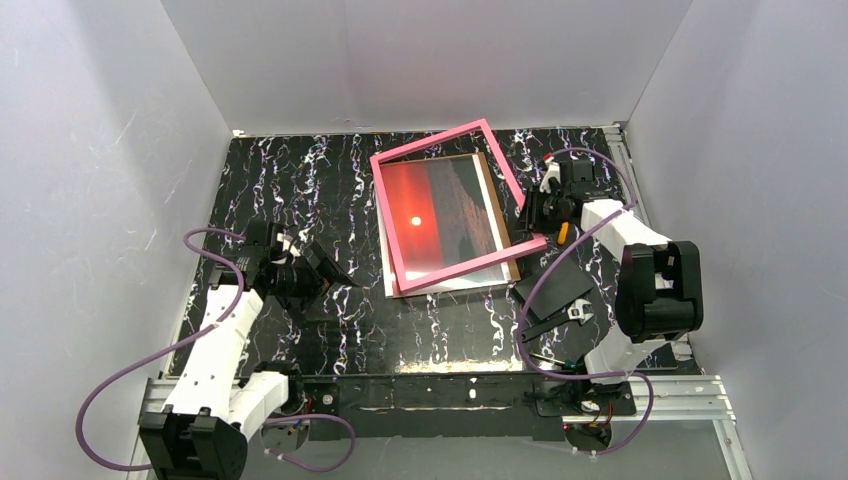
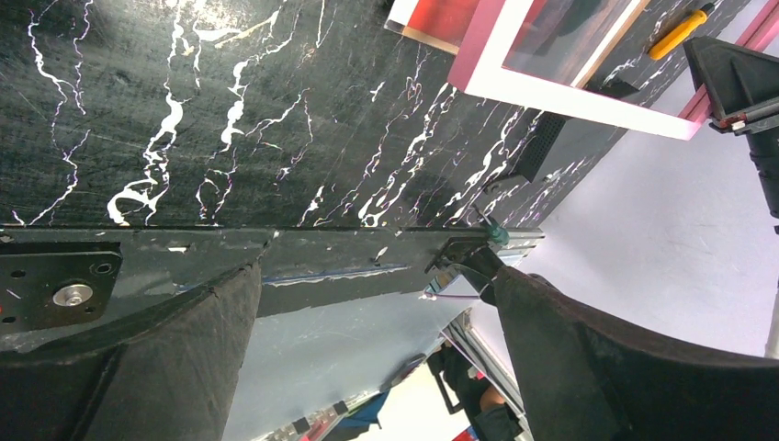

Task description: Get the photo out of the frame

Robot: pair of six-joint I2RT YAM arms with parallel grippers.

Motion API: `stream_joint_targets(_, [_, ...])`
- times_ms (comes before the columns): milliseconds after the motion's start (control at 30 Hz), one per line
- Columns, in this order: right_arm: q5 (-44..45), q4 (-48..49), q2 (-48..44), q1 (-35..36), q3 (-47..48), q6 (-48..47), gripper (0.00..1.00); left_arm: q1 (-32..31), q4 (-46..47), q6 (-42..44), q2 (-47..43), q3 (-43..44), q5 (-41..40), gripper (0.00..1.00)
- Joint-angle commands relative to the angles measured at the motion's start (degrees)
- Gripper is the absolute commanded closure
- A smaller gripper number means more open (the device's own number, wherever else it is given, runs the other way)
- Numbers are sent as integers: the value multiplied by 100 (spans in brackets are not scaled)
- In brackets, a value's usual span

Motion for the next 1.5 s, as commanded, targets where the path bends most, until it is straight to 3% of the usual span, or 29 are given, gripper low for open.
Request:
stream_joint_targets(0, [962, -820, -135, 499, 571, 133, 99, -21, -541, 5, -116, -61, 156, 0])
stream_joint_targets(133, [867, -1224, -404, 1048, 975, 651, 99, -21, -700, 62, -295, 114, -111, 0])
stream_joint_targets(367, [1319, -1123, -498, 2267, 1512, 1568, 99, -21, -1402, 417, -575, 934, -1070, 0])
stream_joint_targets(533, [1766, -548, 179, 3366, 1908, 2380, 99, -21, -1655, 497, -553, 1583, -1533, 0])
stream_joint_targets(700, [2518, -148, 1159, 4326, 2506, 3837, 99, -21, -1700, 427, -471, 1920, -1460, 0])
stream_joint_targets(833, [2975, -56, 1859, 4864, 3101, 4440, 99, -21, -1741, 428, -597, 2027, -1425, 0])
stream_joint_targets(933, [3255, 222, 2130, 5062, 3247, 4391, 99, -23, -1794, 460, -694, 2047, -1392, 0])
stream_joint_targets(1167, [2742, 398, 2563, 5308, 3667, 4129, 99, -21, -1891, 646, -778, 1891, -1444, 0])
stream_joint_targets(1467, [2466, -88, 2726, 5370, 4165, 3837, 99, -21, -1946, 811, -704, 1508, -1323, 0])
